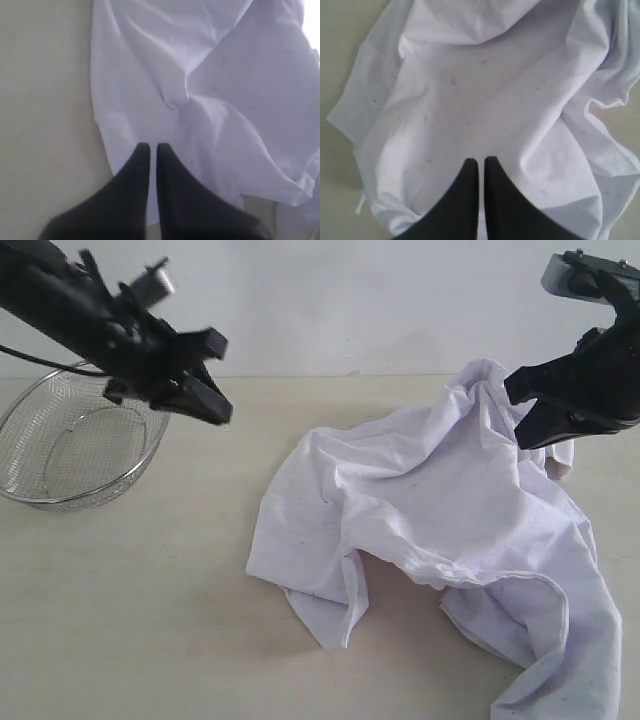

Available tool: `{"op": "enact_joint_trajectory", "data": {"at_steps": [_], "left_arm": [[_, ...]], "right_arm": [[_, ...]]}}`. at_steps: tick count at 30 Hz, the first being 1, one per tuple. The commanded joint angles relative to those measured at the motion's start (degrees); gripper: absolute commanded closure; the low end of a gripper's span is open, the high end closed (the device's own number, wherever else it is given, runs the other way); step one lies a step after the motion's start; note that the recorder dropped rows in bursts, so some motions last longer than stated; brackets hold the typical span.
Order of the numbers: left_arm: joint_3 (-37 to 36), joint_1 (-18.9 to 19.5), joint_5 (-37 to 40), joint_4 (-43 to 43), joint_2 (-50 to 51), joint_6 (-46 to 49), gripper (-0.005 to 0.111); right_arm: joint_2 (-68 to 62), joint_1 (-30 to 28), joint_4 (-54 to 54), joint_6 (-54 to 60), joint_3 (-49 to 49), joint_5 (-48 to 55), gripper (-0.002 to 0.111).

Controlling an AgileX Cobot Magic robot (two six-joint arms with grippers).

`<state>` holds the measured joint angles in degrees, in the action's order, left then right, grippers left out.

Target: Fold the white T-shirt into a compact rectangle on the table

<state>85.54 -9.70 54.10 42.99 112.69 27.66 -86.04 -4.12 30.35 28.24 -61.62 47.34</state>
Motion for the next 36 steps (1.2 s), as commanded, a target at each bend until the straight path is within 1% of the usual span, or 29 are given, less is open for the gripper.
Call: {"op": "enact_joint_trajectory", "data": {"at_steps": [1, 5, 11, 14, 18, 21, 27, 33, 36], "left_arm": [[-0.8, -4.5, -3.9, -1.1, 5.0, -1.4, 0.102], [-0.8, -6.2, -8.7, -1.5, 8.4, -4.0, 0.102], [-0.8, -9.7, -10.1, -1.7, 11.1, -4.0, 0.102], [-0.7, -11.8, -12.1, -1.9, 11.6, -3.8, 0.102], [-0.7, -14.1, -15.9, -6.3, 11.8, -3.7, 0.102], [-0.6, -14.5, -16.8, -8.3, 12.5, -6.8, 0.102], [-0.1, -14.5, -14.8, -8.5, 15.1, -6.7, 0.102], [-0.1, -14.5, -16.2, -8.5, 15.9, -6.2, 0.102], [0.0, -14.3, -16.7, -11.0, 15.9, -6.5, 0.102]], "right_arm": [[0.2, -0.4, 0.9, 0.8, 0.4, 0.5, 0.108], [0.2, -0.3, 3.6, 3.1, 0.4, 1.7, 0.108], [0.2, -0.3, 4.4, 3.8, 0.4, 1.9, 0.108], [0.2, -0.3, 4.7, 3.8, 0.4, 1.9, 0.108], [0.2, -0.3, 4.9, 4.0, 0.4, 2.0, 0.108], [0.2, -0.3, 5.1, 4.0, 0.4, 2.1, 0.108], [0.2, -0.3, 5.3, 4.0, 0.4, 2.2, 0.108], [0.2, -0.3, 5.8, 4.4, 0.4, 2.2, 0.108], [0.2, -0.3, 6.7, 4.8, 0.4, 2.2, 0.108]]}}
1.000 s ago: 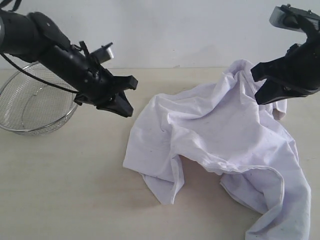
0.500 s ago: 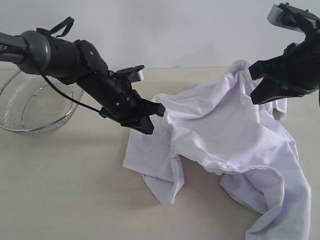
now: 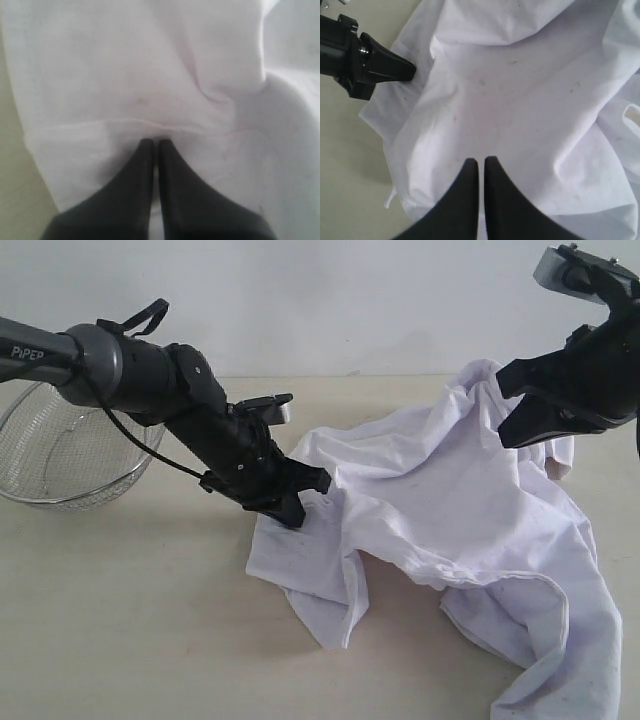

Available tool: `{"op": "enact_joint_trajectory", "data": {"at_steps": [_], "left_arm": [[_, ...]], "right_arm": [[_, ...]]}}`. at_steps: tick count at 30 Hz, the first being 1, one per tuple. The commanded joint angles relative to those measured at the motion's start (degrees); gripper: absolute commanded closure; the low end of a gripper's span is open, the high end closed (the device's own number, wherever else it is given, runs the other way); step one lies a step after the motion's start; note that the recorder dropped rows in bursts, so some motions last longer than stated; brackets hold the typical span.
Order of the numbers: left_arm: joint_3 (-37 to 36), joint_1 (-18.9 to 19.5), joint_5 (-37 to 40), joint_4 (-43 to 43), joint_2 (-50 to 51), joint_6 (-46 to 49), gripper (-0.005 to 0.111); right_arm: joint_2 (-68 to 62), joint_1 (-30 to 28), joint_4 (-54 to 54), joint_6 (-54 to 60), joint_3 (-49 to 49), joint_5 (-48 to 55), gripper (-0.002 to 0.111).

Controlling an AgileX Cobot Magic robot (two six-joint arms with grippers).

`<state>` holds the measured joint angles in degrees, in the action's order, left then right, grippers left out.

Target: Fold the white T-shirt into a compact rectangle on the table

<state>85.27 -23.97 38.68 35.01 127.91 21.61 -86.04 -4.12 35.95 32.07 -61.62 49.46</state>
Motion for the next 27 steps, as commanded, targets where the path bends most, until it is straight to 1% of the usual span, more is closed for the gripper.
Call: {"op": "enact_joint_trajectory", "data": {"at_steps": [1, 7, 10, 12, 15, 20, 22, 25, 27], "left_arm": [[0.3, 0.3, -1.6, -3.6, 0.7, -0.7, 0.102], [1.3, 3.7, -2.2, -4.1, 0.9, -1.5, 0.102], [3.0, 5.6, -2.0, -4.2, 1.3, -1.5, 0.102], [5.1, 6.8, -1.8, -4.2, 2.1, -1.5, 0.102], [9.7, 8.0, 0.9, -4.2, 3.9, -1.5, 0.102], [17.6, 8.1, 3.6, -4.2, 7.4, -1.5, 0.102], [21.0, 8.1, 6.8, -3.4, 8.4, -1.6, 0.102], [24.1, 8.1, 11.5, -3.2, 8.5, -1.6, 0.102], [25.5, 8.1, 14.2, -5.0, 8.5, -2.1, 0.102]], "right_arm": [[0.2, -0.3, 1.3, 1.1, 0.4, 0.1, 0.108], [0.2, -0.3, 1.3, 1.1, 0.4, 0.1, 0.108], [0.2, -0.3, 1.3, 1.1, 0.4, 0.3, 0.108], [0.2, -0.3, 1.3, 1.1, 0.4, 0.5, 0.108], [0.2, -0.3, 1.4, 1.1, 0.4, 0.5, 0.108], [0.2, -0.2, 1.4, 1.1, 0.4, 0.7, 0.108], [0.2, 0.2, 1.0, 1.3, 0.4, 0.8, 0.108], [0.2, 0.2, 0.9, 1.3, 0.4, 0.9, 0.108], [0.2, 0.2, 0.7, 1.3, 0.4, 0.9, 0.108]]}}
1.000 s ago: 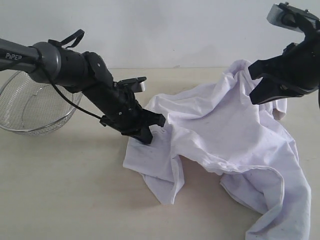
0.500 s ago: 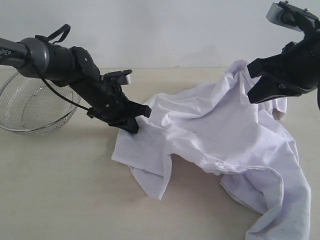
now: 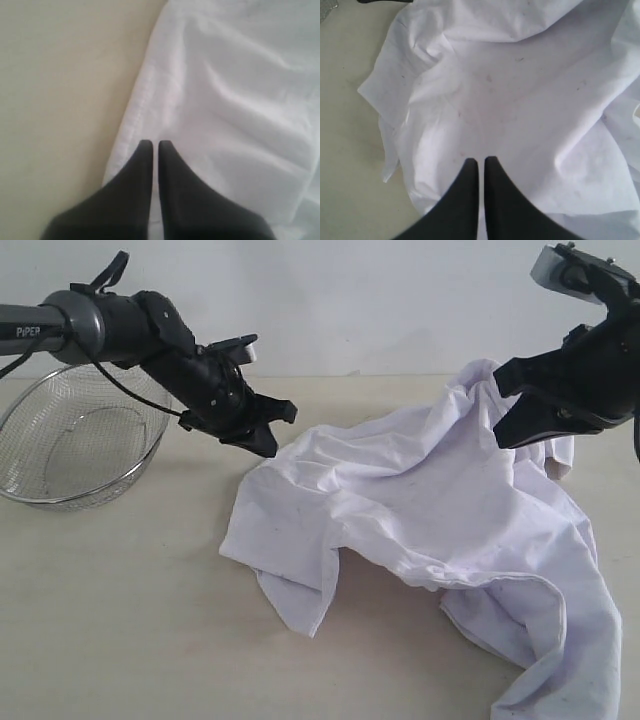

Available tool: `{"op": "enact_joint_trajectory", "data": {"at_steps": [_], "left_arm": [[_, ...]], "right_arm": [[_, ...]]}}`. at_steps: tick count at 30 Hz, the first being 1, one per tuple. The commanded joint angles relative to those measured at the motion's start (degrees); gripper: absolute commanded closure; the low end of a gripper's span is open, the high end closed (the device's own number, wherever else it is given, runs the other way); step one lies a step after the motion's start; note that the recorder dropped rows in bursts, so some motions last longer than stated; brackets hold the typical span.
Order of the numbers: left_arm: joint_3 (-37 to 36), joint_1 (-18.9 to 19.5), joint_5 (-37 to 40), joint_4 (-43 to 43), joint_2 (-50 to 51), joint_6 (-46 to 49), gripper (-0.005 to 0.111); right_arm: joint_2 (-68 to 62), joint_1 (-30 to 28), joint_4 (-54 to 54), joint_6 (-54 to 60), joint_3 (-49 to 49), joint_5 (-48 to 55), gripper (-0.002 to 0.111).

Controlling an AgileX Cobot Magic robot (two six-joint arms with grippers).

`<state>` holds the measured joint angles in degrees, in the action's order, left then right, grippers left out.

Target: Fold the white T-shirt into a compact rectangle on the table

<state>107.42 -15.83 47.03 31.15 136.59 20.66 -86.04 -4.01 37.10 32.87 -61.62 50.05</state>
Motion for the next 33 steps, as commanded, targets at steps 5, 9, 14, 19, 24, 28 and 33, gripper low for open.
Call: {"op": "enact_joint_trajectory", "data": {"at_steps": [5, 9, 14, 19, 24, 28, 33], "left_arm": [[3.9, -2.1, 9.1, -11.7, -0.2, -2.9, 0.102], [3.9, -4.3, 9.3, -17.0, -0.2, -3.0, 0.102], [3.9, -5.4, 10.4, -15.6, -0.2, -3.1, 0.102], [3.9, -5.5, 11.5, -15.6, 0.1, -3.1, 0.102], [3.9, -5.5, 11.1, -15.6, 2.1, -3.1, 0.102], [3.9, -5.5, 11.1, -15.7, 3.6, -3.1, 0.102], [3.9, -5.5, 9.7, -16.9, 3.9, -3.1, 0.102]], "right_arm": [[0.2, 0.0, -0.5, 0.5, 0.4, 0.2, 0.108], [0.2, 0.0, -0.5, 0.5, 0.4, -0.3, 0.108], [0.2, 0.0, -0.5, 0.5, 0.4, -0.4, 0.108], [0.2, 0.0, -0.5, 0.5, 0.4, -0.4, 0.108], [0.2, 0.0, -0.5, 0.5, 0.4, -0.4, 0.108], [0.2, 0.0, -0.5, 0.5, 0.4, -0.4, 0.108], [0.2, 0.0, -0.5, 0.5, 0.4, -0.4, 0.108]]}}
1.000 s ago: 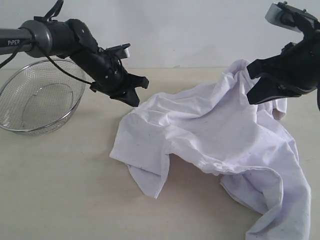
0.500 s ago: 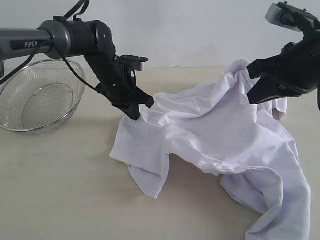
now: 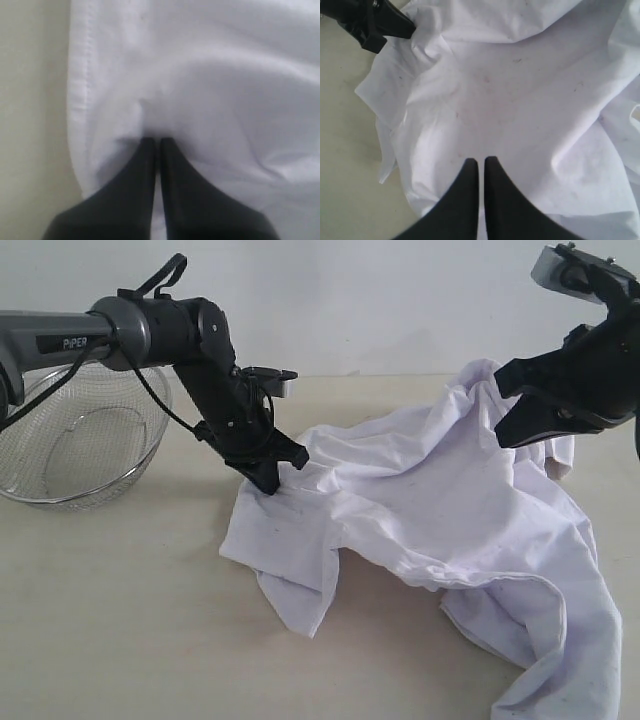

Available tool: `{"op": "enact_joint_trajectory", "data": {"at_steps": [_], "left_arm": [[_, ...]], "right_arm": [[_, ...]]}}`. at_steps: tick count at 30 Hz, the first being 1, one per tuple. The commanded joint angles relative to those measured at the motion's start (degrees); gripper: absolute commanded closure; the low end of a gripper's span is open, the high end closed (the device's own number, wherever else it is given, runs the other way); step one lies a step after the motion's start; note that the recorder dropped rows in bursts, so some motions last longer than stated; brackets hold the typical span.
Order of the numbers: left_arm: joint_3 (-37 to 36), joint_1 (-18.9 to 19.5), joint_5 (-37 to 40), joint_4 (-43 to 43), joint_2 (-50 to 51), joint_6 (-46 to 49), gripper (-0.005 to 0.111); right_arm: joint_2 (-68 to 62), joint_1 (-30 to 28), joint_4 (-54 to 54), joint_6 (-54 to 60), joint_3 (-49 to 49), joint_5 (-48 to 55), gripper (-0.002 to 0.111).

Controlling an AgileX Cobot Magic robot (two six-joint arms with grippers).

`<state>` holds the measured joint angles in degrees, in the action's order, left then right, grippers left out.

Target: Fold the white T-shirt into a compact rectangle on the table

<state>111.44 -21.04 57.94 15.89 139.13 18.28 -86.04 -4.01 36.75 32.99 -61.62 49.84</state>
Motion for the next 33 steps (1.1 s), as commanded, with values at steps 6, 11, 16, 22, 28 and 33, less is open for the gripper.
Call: {"op": "enact_joint_trajectory", "data": {"at_steps": [6, 11, 16, 22, 28, 33], "left_arm": [[-0.1, -0.3, -2.6, -10.6, 2.6, -3.5, 0.102], [1.4, -0.3, -4.1, -17.3, 4.2, -5.2, 0.102], [10.2, 0.5, -0.9, -19.8, 7.3, -6.0, 0.102], [18.5, 0.5, 0.3, -20.3, 10.0, -6.0, 0.102], [20.8, 1.3, 1.7, -19.0, 8.6, -7.8, 0.102], [23.3, 1.3, 2.0, -8.8, 4.7, -6.0, 0.102]], "right_arm": [[0.2, 0.0, 0.0, 0.4, 0.4, -0.1, 0.108], [0.2, 0.0, 0.2, 0.4, 0.4, -0.1, 0.108], [0.2, 0.0, 0.2, 0.4, 0.4, 2.6, 0.108], [0.2, 0.0, 0.2, 0.2, 0.4, 4.5, 0.108], [0.2, 0.0, 0.2, 0.2, 0.4, 4.9, 0.108], [0.2, 0.0, -0.4, 1.1, 0.4, 4.2, 0.108]]}}
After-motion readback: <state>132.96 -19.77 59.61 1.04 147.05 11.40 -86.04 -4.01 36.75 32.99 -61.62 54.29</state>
